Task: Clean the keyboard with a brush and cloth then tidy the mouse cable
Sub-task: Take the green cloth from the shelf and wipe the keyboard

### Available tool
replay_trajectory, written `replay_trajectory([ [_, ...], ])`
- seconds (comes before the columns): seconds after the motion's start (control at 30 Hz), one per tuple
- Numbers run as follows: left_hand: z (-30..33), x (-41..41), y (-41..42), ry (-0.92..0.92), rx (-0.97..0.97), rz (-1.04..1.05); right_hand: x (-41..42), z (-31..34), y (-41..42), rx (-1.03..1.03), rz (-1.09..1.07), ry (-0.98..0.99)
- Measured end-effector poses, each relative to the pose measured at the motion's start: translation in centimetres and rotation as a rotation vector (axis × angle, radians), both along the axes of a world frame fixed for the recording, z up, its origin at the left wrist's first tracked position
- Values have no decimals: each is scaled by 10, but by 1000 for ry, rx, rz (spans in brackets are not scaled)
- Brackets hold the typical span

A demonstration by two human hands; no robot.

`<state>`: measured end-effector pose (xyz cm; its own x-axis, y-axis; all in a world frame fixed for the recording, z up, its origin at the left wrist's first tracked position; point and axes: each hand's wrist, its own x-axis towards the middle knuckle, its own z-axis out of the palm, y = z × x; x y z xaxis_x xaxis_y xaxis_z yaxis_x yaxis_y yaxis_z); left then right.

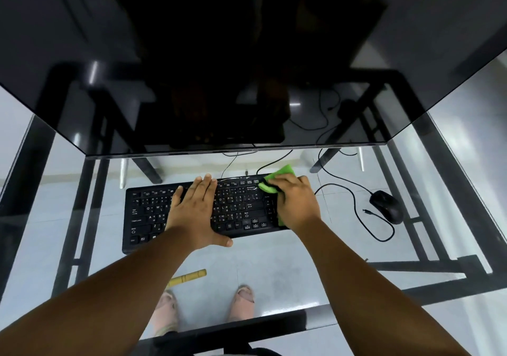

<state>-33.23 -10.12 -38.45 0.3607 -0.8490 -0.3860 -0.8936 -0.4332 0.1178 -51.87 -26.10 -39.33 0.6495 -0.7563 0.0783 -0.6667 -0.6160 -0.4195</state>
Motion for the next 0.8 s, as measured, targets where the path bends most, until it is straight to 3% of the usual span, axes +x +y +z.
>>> replay_trajectory([
  [0.2,1,7,3,19,6,-21,8,-5,-12,16,-239,66],
  [0.37,-3,6,6,34,-49,-13,21,0,5,6,42,45],
  [0.6,-4,17,15,53,-76,-32,5,-1,-7,16,-252,72],
  [0.8,-2,31,29,62,-82,-2,22,1,15,-3,-52,89],
])
